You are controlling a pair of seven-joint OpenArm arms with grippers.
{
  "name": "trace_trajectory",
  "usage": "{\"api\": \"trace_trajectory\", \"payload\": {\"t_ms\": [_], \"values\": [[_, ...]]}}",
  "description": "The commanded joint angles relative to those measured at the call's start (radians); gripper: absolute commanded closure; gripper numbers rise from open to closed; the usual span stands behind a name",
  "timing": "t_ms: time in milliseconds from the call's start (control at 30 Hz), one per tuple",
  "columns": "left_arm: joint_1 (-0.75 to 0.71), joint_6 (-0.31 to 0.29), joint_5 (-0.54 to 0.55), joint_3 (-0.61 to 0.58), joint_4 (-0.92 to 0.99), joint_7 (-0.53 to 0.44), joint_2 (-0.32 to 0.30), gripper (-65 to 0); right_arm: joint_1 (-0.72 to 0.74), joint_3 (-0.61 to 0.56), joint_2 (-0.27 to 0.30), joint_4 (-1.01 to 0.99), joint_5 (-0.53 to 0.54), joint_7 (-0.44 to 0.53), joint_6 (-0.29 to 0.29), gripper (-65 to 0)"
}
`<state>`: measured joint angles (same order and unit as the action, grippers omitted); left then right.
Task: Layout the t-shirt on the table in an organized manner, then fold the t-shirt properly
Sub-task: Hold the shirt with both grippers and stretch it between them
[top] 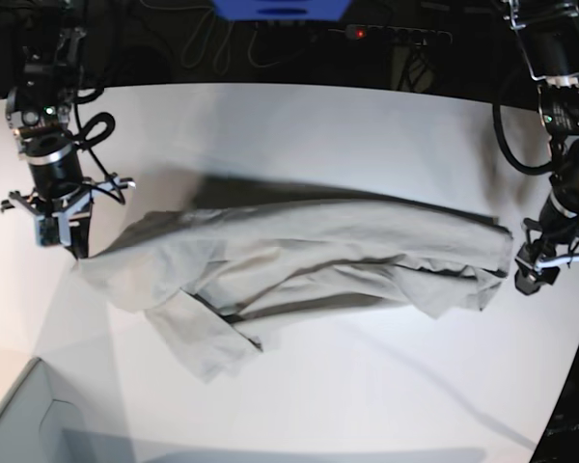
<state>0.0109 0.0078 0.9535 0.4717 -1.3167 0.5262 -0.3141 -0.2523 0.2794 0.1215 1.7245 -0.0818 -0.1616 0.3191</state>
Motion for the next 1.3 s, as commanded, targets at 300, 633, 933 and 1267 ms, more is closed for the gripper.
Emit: {"api": "trace_trajectory", "payload": {"t_ms": [300, 633, 933, 1267], "values": [[-0.096, -0.01, -0.052, 0.0, 0.038, -0.022, 0.065, -39.9, 0.057, 0.004, 0.011, 0.018, 0.006, -0.074, -0.005, 0.0], [-0.001, -0.01, -0.141, -0.001, 0.064, -0.022, 0.126, -27.6, 0.048, 0.005, 0.008, 0.018, 0.006, -0.074, -0.005, 0.0], [-0.019, -0.004, -0.13, 0.003, 0.055, -0.019, 0.123, -26.2, 0.048, 0.005, 0.008, 0.013, 0.006, -0.074, -0.005, 0.0], [-0.012, -0.004, -0.136, 0.003, 0.085, -0.024, 0.128, -43.5, 0.048, 0.005, 0.008, 0.012, 0.006, -0.074, -0.005, 0.0]]}}
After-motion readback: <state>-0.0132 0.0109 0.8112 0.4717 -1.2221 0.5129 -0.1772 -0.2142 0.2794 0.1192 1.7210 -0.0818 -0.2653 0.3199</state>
